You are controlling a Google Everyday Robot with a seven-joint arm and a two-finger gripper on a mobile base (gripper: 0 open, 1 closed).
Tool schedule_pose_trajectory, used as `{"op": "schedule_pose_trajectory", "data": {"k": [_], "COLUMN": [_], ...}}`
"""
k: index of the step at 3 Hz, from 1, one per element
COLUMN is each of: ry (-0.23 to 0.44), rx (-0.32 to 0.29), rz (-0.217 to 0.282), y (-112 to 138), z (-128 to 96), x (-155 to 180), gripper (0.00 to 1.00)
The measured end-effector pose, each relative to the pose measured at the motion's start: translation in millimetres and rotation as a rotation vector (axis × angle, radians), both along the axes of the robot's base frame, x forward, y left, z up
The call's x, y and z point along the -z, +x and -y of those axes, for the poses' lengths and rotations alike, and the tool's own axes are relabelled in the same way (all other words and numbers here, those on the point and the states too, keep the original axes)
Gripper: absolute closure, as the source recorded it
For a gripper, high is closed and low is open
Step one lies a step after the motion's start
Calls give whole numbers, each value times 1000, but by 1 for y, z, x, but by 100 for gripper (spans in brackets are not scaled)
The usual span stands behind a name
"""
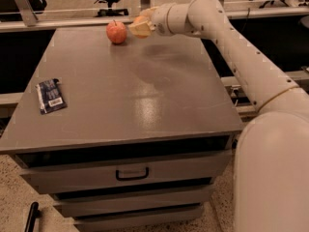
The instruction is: Move orange near apple
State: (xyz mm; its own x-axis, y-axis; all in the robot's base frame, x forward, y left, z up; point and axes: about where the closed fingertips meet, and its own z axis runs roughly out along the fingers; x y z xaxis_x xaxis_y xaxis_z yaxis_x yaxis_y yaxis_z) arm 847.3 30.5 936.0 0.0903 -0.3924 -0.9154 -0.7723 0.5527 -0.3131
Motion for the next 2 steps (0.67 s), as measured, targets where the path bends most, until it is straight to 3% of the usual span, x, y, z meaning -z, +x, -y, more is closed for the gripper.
{"op": "schedule_pose_trajectory", "data": {"k": [2], "ry": [82], "rx": [109], "rz": [-53], "y": [22], "z": [-7], "x": [8], "gripper": [100]}}
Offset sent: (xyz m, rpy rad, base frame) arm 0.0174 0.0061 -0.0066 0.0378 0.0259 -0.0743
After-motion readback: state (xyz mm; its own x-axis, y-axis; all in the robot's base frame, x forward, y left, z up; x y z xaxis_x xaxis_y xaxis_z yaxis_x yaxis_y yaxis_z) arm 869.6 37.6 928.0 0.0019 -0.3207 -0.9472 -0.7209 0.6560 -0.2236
